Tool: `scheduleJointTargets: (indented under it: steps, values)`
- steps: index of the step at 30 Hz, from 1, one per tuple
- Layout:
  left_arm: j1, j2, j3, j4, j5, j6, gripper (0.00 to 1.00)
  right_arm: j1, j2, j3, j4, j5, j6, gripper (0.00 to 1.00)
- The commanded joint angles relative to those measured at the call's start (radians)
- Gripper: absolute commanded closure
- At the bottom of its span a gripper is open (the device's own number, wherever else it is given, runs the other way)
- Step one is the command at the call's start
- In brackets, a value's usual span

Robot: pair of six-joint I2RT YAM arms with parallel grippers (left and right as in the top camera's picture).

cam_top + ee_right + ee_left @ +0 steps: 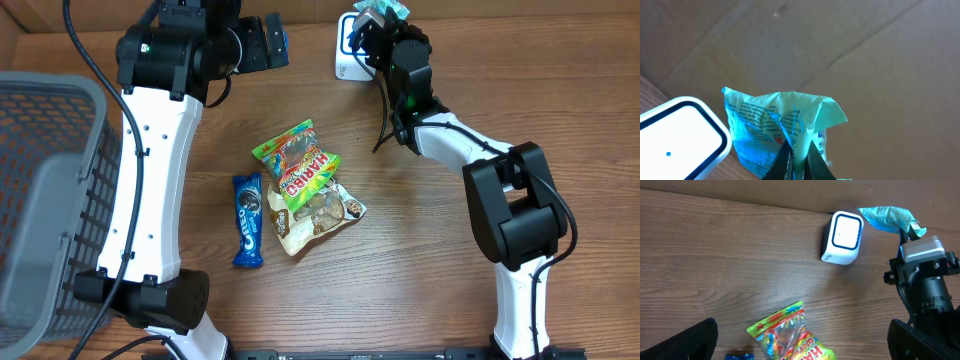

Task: Scan the item barcode
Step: 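Swing the wipes pack over the white scanner with the right gripper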

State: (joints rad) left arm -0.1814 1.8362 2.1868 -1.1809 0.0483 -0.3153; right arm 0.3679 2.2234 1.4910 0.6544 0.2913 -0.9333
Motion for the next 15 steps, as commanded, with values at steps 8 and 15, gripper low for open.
scheduleJointTargets:
  steps: [8,15]
  values:
    - [-0.002,-0.025,0.019,0.003,0.003,-0.01,0.0,-0.002,0.012,0.016,0.021,-0.07,-0.096,0.96]
    - [-0.002,-0.025,0.019,0.003,0.003,-0.01,0.0,-0.002,0.012,0.016,0.01,-0.069,-0.096,0.96]
